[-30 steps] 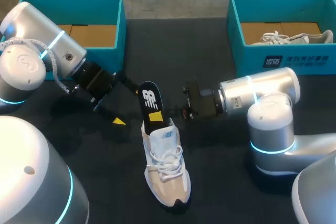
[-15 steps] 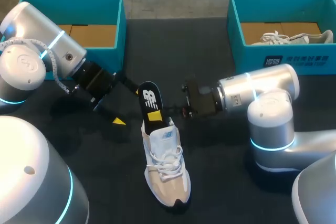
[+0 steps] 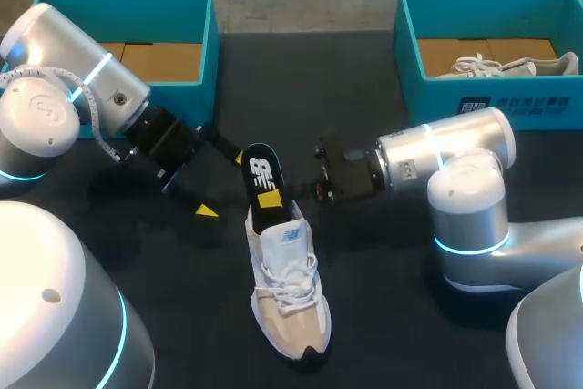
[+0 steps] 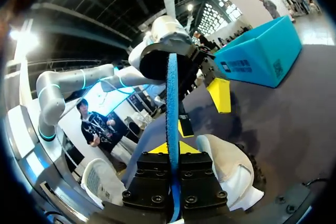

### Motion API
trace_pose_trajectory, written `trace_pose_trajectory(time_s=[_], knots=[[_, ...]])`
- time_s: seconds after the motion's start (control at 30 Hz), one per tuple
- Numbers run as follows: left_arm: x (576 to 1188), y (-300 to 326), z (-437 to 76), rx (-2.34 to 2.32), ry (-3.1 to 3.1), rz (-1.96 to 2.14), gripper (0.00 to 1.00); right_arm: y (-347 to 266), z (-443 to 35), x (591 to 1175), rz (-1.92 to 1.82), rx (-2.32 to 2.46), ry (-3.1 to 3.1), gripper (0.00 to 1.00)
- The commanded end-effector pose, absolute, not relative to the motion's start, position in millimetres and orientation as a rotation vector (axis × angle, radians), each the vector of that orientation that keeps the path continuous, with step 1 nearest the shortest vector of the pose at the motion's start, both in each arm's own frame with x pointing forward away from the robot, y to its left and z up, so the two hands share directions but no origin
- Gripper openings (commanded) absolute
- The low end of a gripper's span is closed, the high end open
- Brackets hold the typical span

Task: Take the shoe out of the shoebox, open the shoe tongue, remove and reinsert the insole, then place the shoe into the shoebox

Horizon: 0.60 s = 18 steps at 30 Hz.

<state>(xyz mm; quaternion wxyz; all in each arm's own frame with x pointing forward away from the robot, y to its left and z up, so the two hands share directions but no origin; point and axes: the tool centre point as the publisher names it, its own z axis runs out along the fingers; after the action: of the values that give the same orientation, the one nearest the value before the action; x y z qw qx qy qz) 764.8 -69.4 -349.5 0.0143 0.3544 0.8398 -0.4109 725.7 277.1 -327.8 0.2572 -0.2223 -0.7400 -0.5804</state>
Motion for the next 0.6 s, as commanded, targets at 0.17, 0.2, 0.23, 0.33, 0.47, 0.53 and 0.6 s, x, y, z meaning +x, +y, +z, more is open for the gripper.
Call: trace_pose_trajectory(time_s=[0.17, 0.2, 0.23, 0.33, 0.47, 0.53, 0.6], knots=[[764.7, -69.5, -350.0, 1.105, 2.615, -1.277, 1.00, 278.4, -333.4, 725.2, -1.530, -0.660, -1.996, 0.00], [764.7, -69.5, -350.0, 1.105, 2.615, -1.277, 1.00, 278.5, -334.2, 725.0, -1.521, -0.668, -1.994, 0.00], [764.7, -69.5, -350.0, 1.105, 2.615, -1.277, 1.00, 278.5, -334.6, 724.9, -1.514, -0.673, -1.995, 0.00], [764.7, -69.5, -350.0, 1.105, 2.615, -1.277, 1.00, 278.5, -334.2, 724.5, -1.508, -0.677, -1.998, 0.00], [764.7, -69.5, -350.0, 1.105, 2.615, -1.277, 1.00, 277.6, -334.5, 723.0, -1.508, -0.683, -1.999, 0.00], [764.7, -69.5, -350.0, 1.105, 2.615, -1.277, 1.00, 276.8, -335.2, 721.8, -1.526, -0.683, -1.998, 0.00], [764.7, -69.5, -350.0, 1.105, 2.615, -1.277, 1.00, 275.9, -335.9, 720.9, -1.524, -0.685, -1.997, 0.00]])
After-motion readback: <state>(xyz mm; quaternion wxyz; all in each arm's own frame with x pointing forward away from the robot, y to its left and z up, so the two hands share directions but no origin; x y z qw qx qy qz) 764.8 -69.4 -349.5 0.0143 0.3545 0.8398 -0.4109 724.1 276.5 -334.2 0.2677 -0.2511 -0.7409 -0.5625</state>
